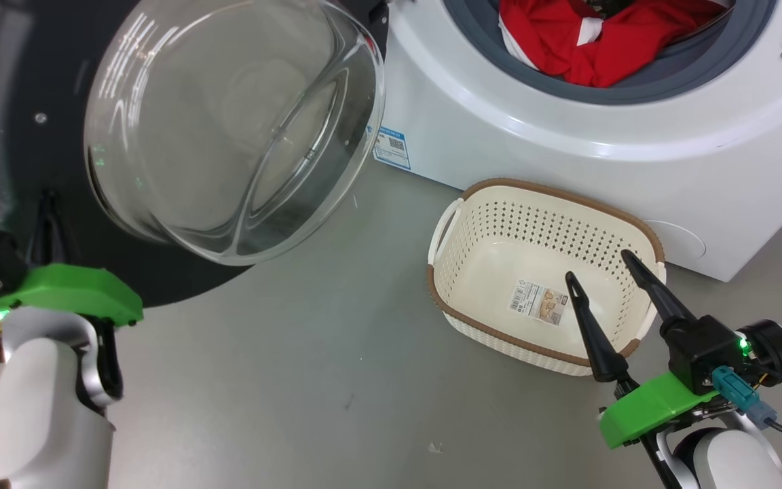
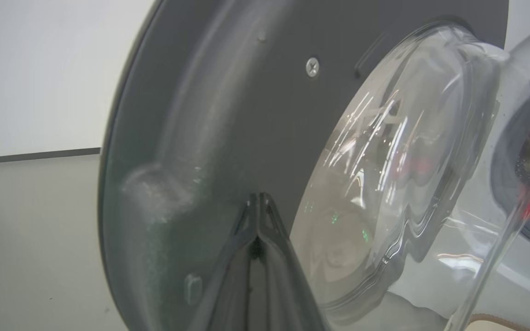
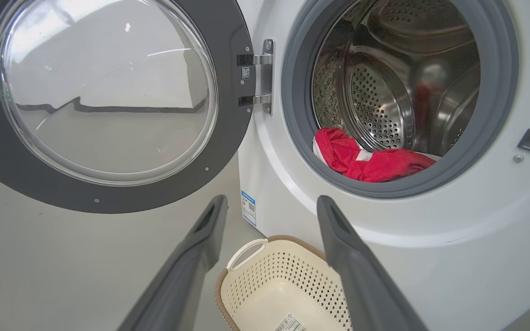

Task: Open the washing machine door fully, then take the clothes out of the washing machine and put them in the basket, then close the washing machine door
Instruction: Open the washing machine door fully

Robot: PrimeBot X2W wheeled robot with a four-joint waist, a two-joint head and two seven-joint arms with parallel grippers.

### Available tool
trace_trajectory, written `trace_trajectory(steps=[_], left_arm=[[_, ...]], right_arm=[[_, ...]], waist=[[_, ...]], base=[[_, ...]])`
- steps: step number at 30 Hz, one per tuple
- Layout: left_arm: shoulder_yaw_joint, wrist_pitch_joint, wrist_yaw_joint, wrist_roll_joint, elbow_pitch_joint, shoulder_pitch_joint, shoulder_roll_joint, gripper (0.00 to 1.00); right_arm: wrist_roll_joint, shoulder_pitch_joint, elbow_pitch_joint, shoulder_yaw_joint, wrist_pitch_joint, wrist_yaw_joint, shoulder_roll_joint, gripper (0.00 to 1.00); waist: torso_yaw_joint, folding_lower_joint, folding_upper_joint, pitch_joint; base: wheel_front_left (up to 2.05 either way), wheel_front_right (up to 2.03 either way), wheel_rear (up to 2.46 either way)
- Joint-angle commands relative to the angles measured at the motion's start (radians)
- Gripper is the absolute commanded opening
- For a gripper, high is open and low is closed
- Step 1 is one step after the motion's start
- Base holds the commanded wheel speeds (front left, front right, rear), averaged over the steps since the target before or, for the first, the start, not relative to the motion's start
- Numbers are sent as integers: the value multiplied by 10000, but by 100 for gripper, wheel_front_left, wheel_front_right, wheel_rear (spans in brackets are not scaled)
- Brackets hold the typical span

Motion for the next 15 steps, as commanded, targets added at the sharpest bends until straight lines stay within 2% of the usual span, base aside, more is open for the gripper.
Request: trace_trajectory(steps=[1, 15], left_arm=[[500, -91, -41, 70, -73, -462, 543, 0], [1181, -91, -317, 527, 760, -862, 391, 0]], right_arm=[[-133, -250, -335, 320, 12, 62, 32, 100], [-186, -329, -383, 358, 100, 62, 32, 100]], waist=[[-12, 0, 0, 32], [-107, 0, 0, 92]], base=[[0, 0, 0], [0, 0, 0]])
